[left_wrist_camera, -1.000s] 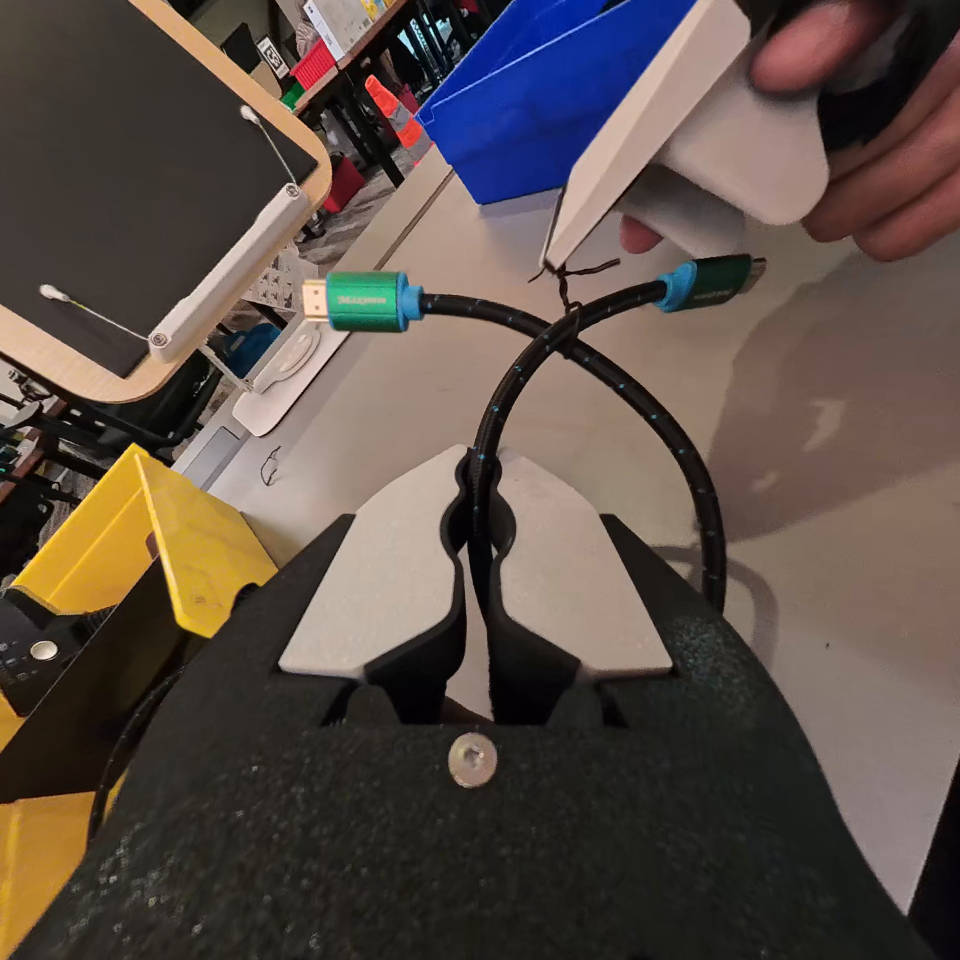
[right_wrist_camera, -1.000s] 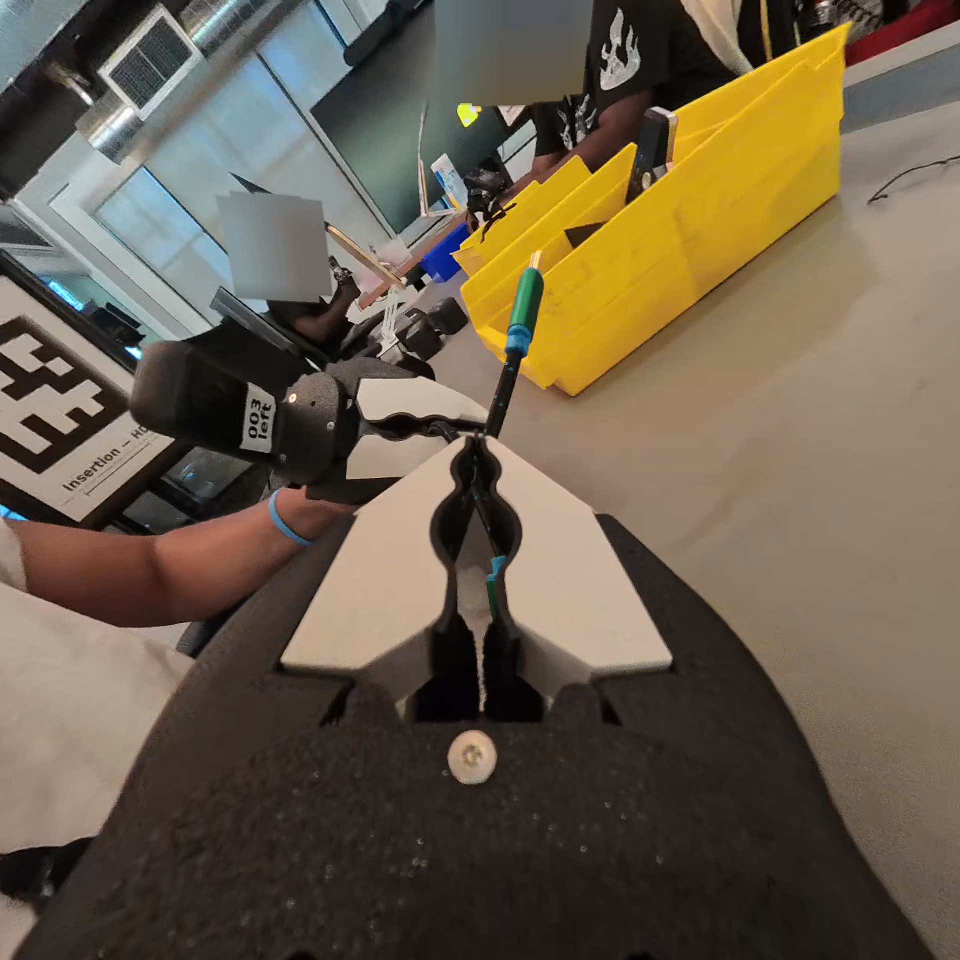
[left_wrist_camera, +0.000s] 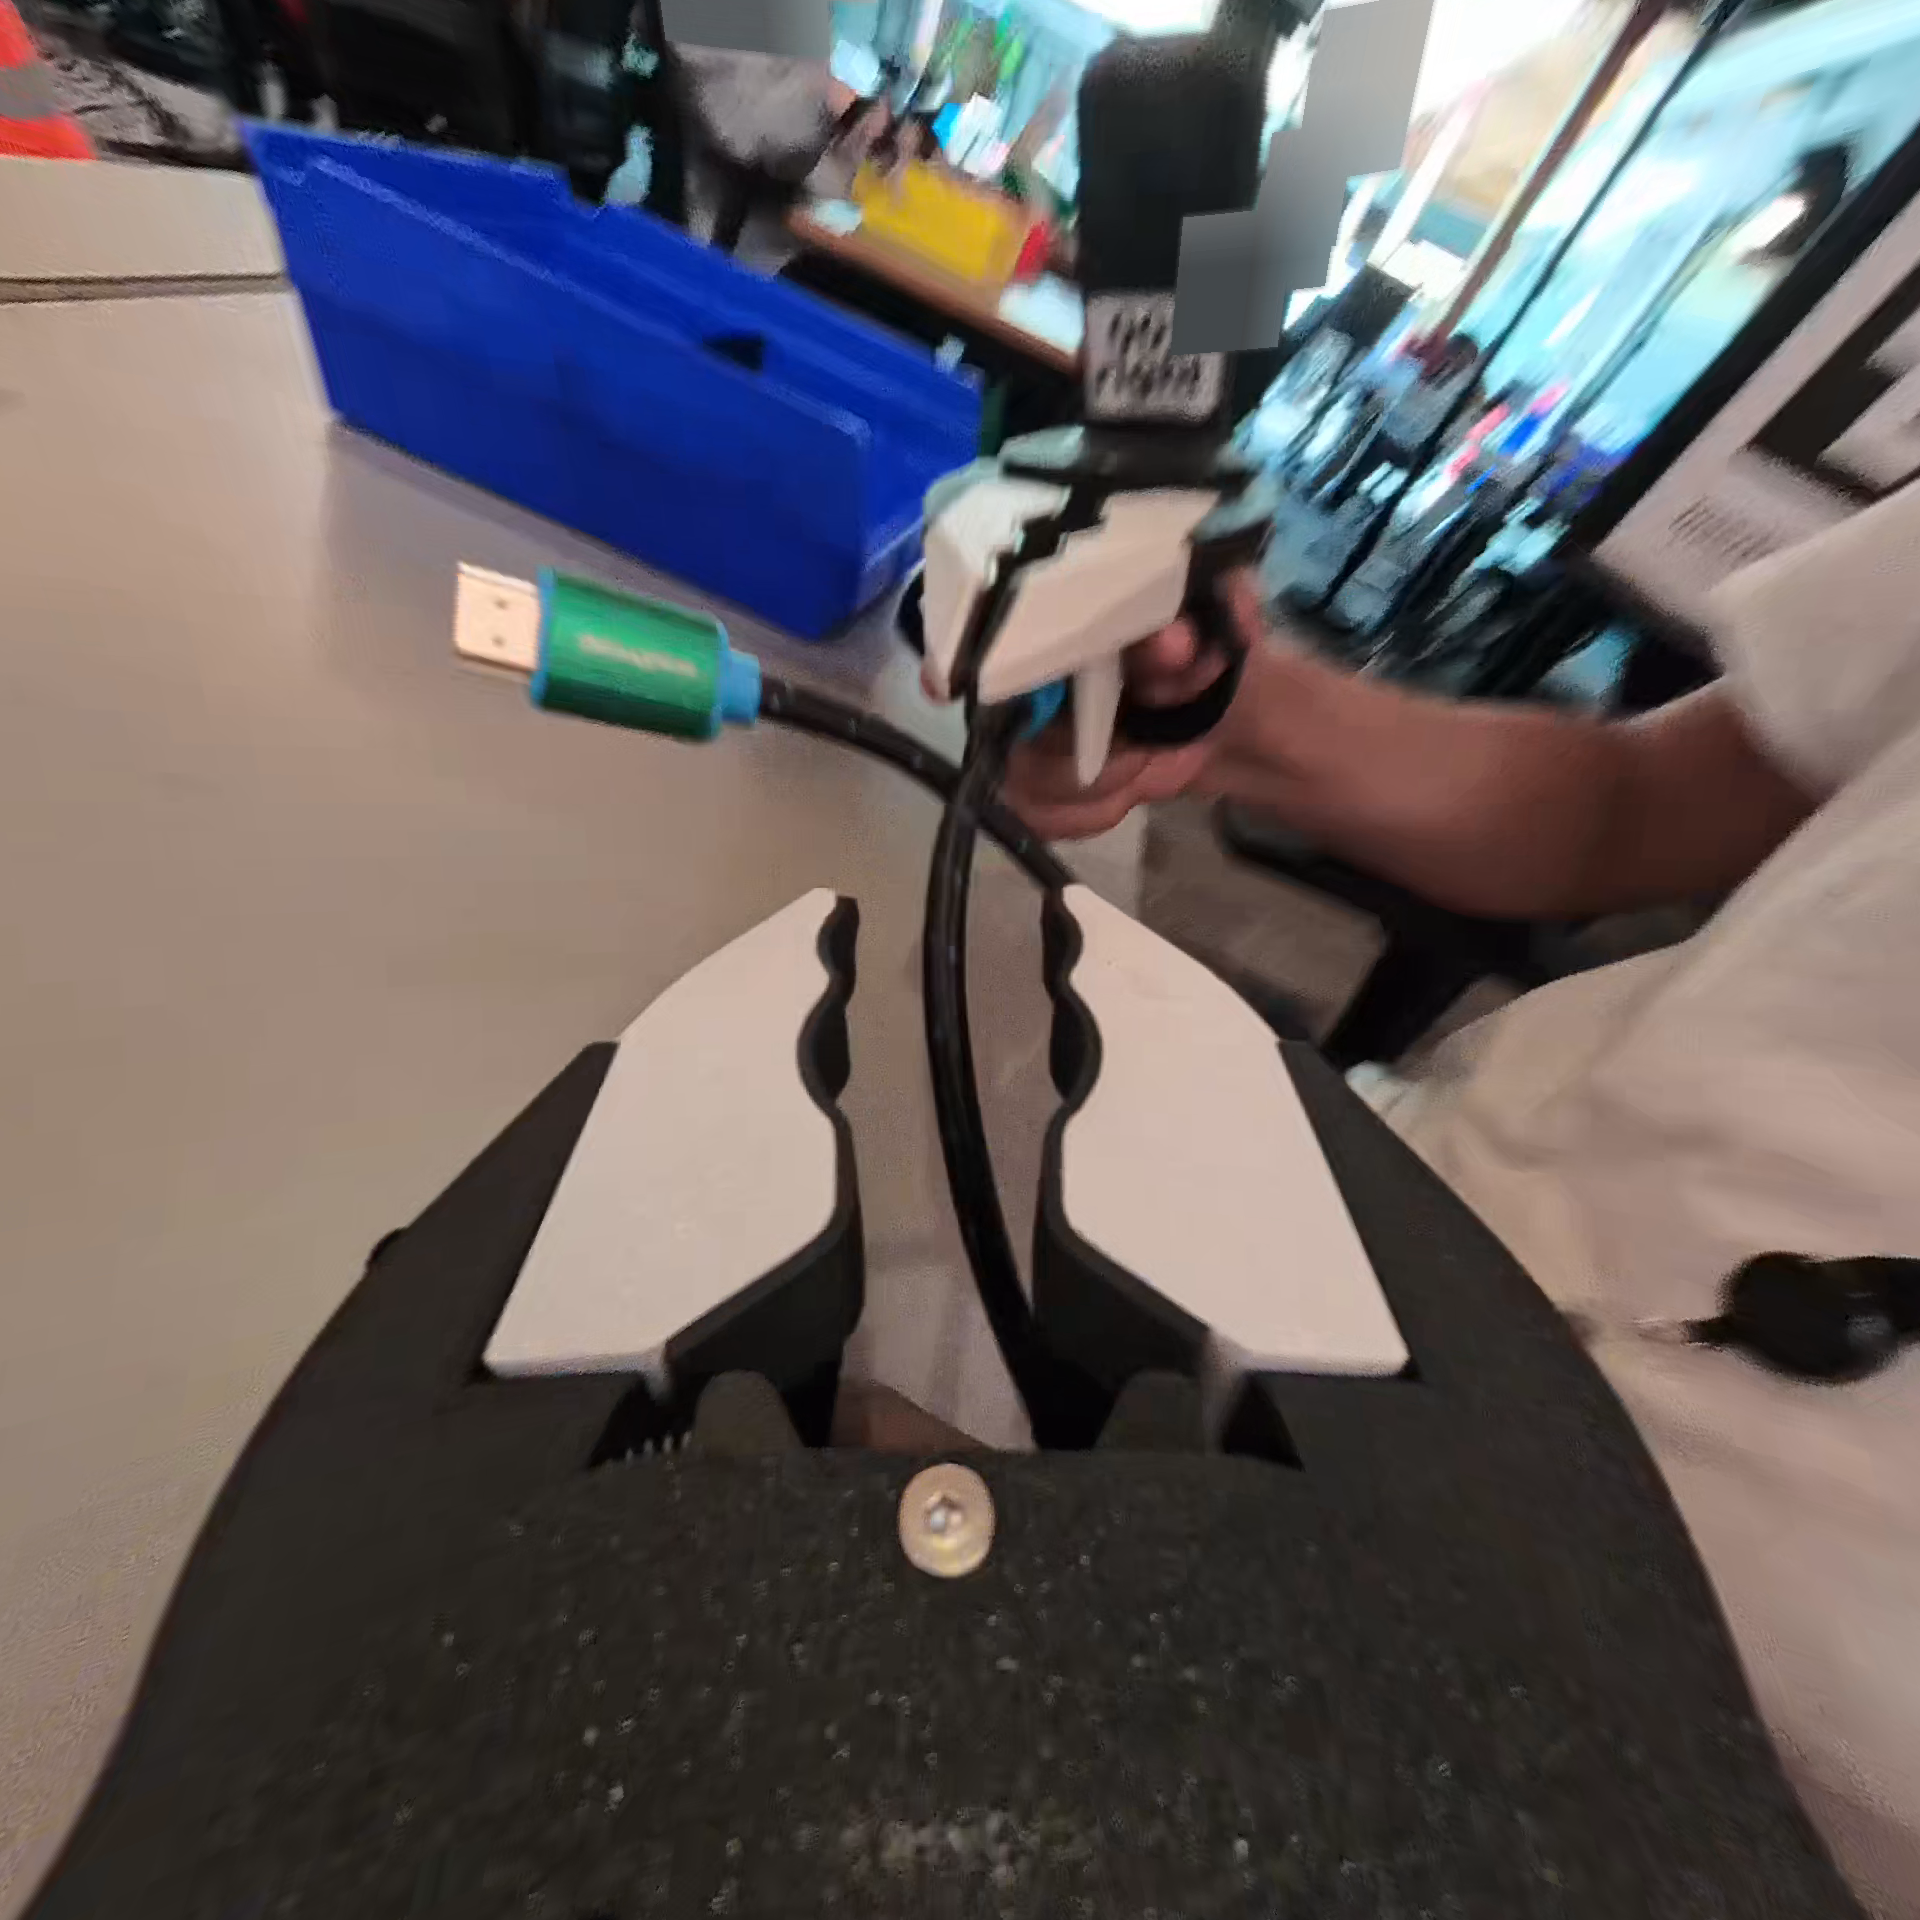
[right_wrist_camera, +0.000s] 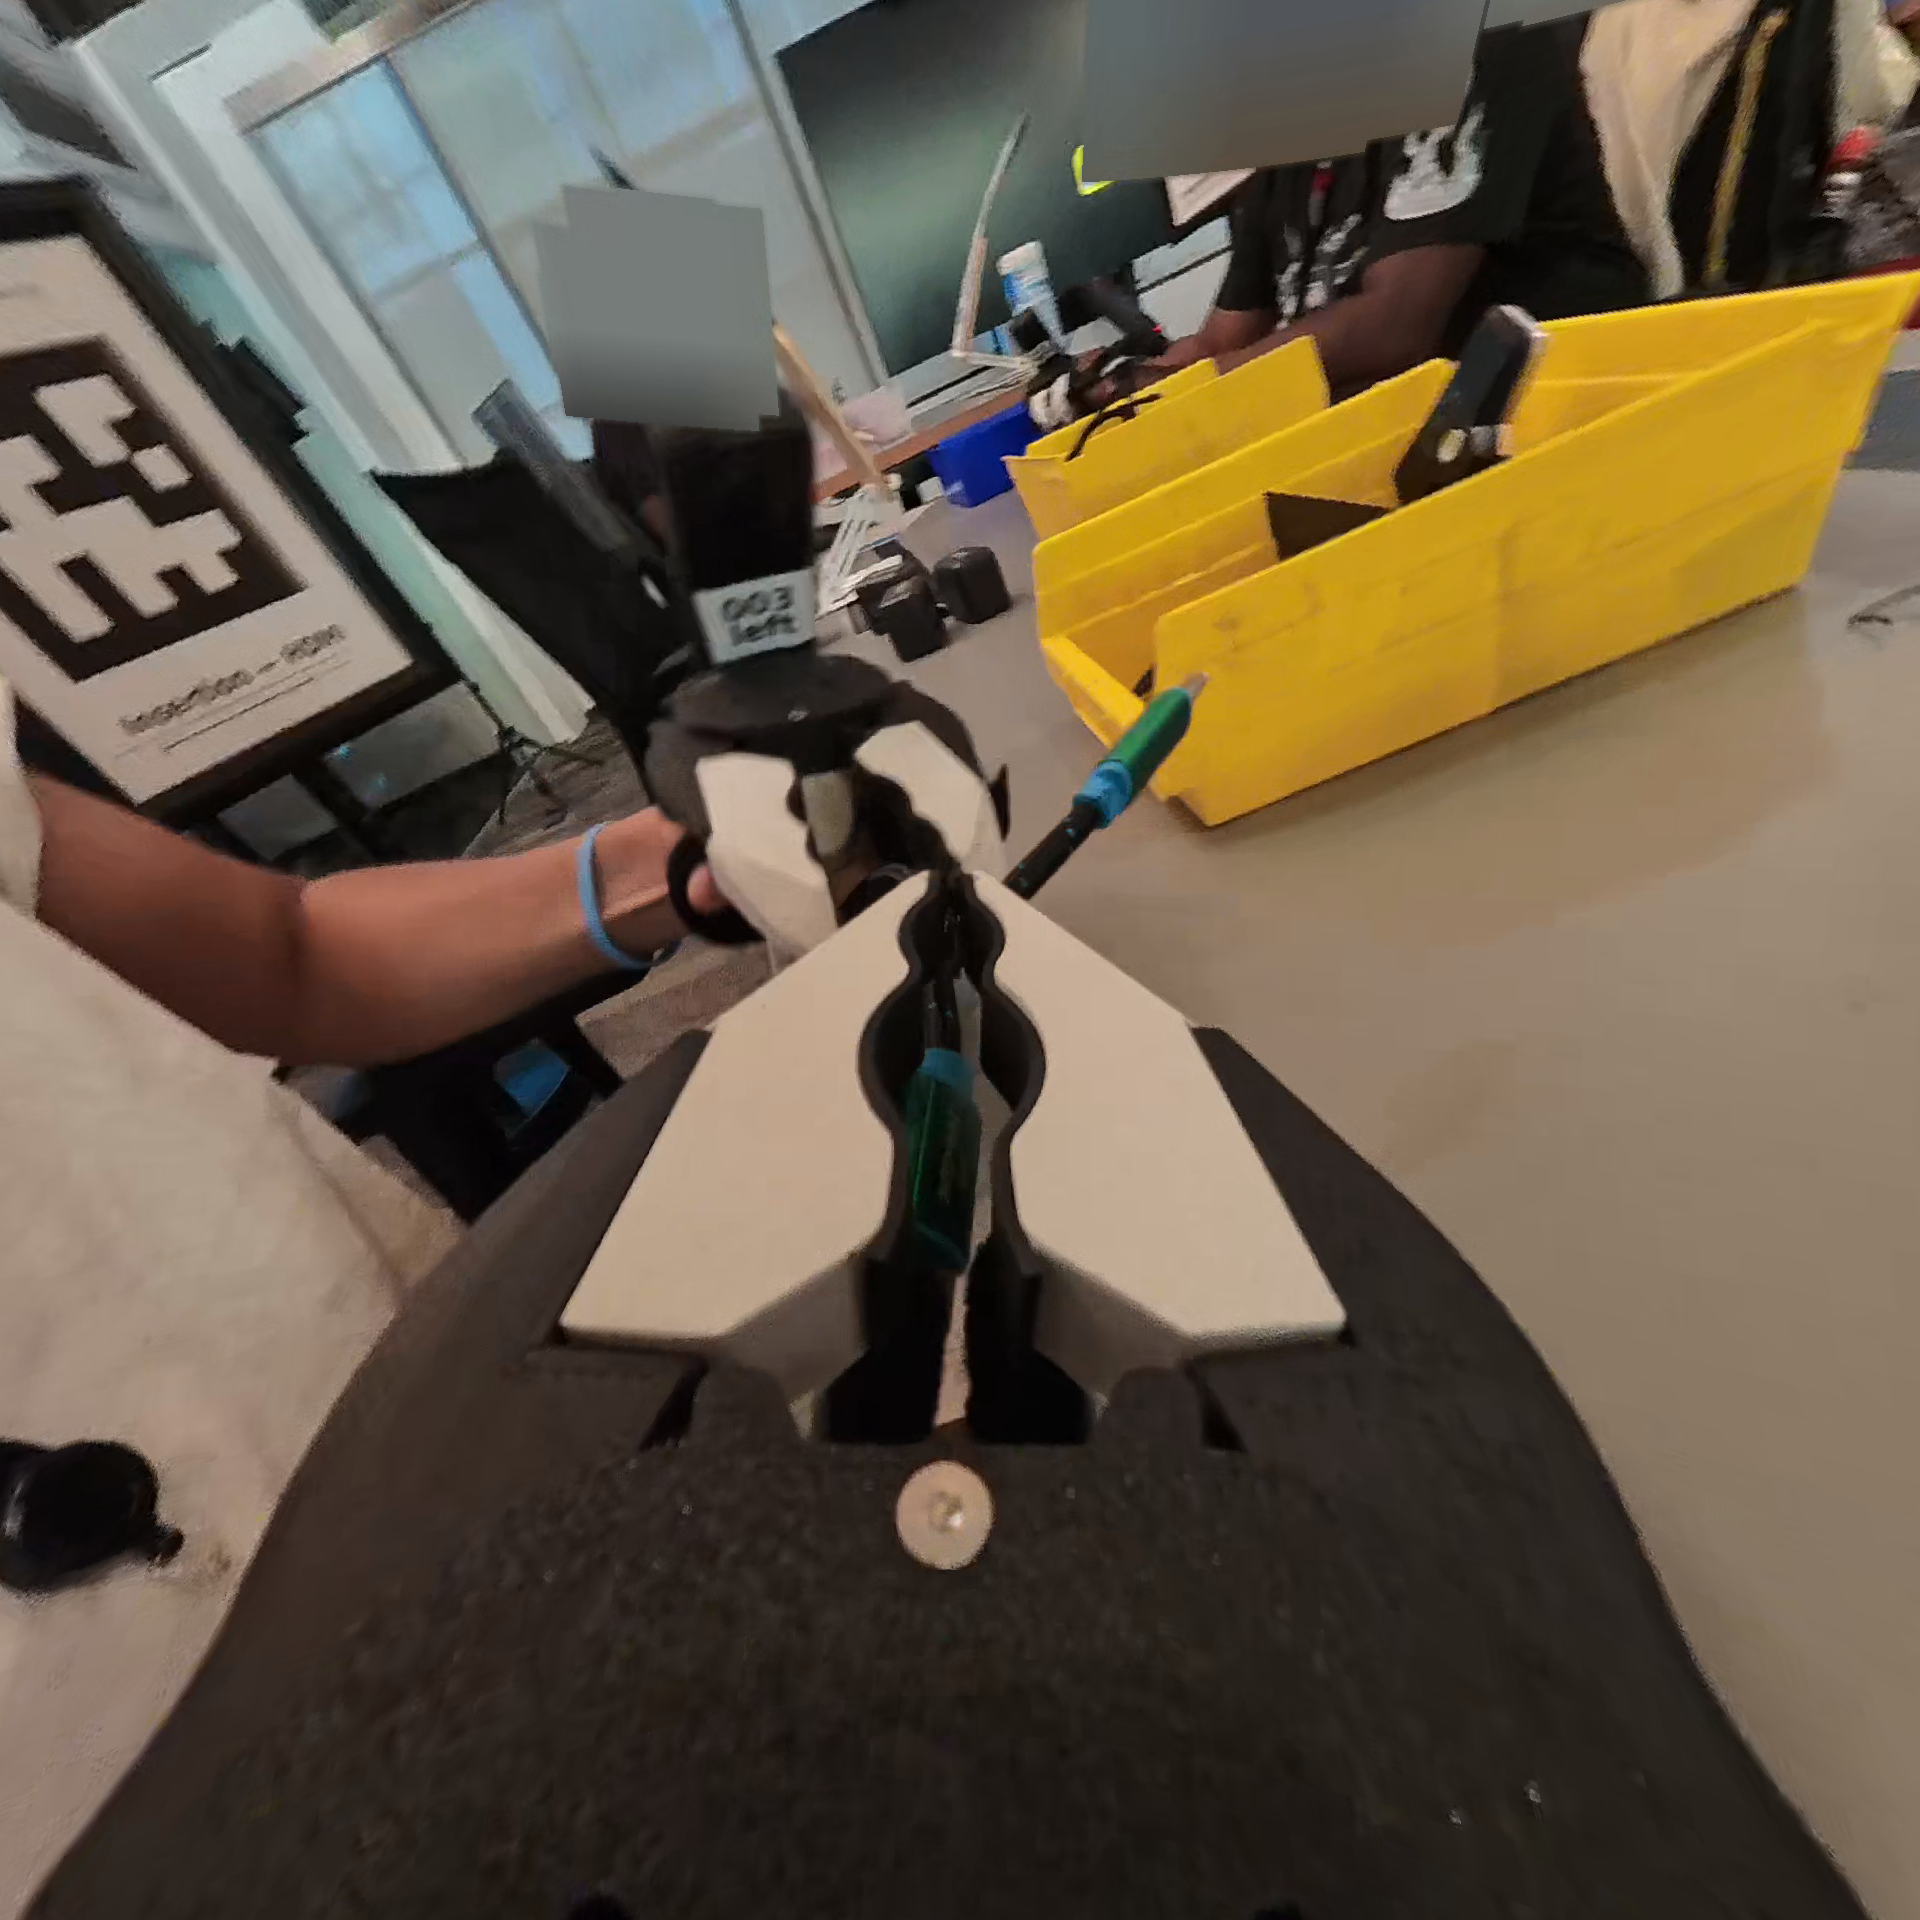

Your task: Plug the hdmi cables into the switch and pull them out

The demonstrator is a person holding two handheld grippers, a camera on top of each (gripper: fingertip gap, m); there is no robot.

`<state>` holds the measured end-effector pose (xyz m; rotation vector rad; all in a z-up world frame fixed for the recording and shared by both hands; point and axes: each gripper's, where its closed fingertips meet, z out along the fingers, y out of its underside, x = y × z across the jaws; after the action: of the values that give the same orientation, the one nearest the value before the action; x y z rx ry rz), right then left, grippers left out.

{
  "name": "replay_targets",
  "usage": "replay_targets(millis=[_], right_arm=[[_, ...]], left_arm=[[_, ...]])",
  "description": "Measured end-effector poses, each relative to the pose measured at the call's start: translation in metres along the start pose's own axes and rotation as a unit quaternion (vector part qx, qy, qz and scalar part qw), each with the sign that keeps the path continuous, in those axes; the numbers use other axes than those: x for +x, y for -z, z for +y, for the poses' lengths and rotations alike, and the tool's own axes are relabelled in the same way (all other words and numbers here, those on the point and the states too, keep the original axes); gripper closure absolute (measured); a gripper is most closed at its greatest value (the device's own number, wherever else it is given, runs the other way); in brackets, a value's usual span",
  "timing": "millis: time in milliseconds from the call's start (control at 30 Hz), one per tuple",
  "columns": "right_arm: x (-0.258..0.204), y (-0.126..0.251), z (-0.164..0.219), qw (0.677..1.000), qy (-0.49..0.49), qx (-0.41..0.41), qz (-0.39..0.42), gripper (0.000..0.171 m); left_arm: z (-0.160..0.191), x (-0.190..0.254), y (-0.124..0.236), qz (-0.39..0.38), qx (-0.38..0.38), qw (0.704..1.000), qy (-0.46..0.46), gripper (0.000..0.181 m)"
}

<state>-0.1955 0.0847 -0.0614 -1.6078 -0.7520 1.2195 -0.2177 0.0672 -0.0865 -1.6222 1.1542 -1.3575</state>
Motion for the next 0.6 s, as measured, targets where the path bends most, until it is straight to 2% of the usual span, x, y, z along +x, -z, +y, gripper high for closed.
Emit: replay_targets(millis=[67, 167, 267, 367, 533, 600], right_arm=[[-0.013, -0.001, 0.002, 0.999, 0.027, -0.009, -0.029, 0.169], [-0.039, -0.002, -0.004, 0.995, 0.058, 0.011, -0.083, 0.169], [-0.041, -0.005, -0.004, 0.994, 0.076, 0.011, -0.08, 0.169], [-0.045, -0.006, 0.0, 0.993, 0.076, 0.003, -0.094, 0.169], [-0.027, -0.01, 0.005, 0.997, 0.069, -0.012, -0.04, 0.17], [-0.015, -0.008, 0.006, 0.996, 0.082, -0.019, -0.003, 0.164]], left_arm=[[-0.01, 0.013, 0.002, 0.055, 0.024, 0.998, 0.037, 0.142], [-0.011, 0.024, -0.002, 0.105, 0.031, 0.99, 0.085, 0.143], [-0.021, 0.031, -0.004, 0.136, 0.068, 0.982, 0.113, 0.166], [-0.024, 0.032, -0.004, 0.134, 0.082, 0.982, 0.106, 0.174], [-0.02, 0.01, -0.004, 0.055, 0.06, 0.993, 0.079, 0.175], [-0.017, -0.001, -0.002, 0.029, 0.057, 0.994, 0.088, 0.175]])
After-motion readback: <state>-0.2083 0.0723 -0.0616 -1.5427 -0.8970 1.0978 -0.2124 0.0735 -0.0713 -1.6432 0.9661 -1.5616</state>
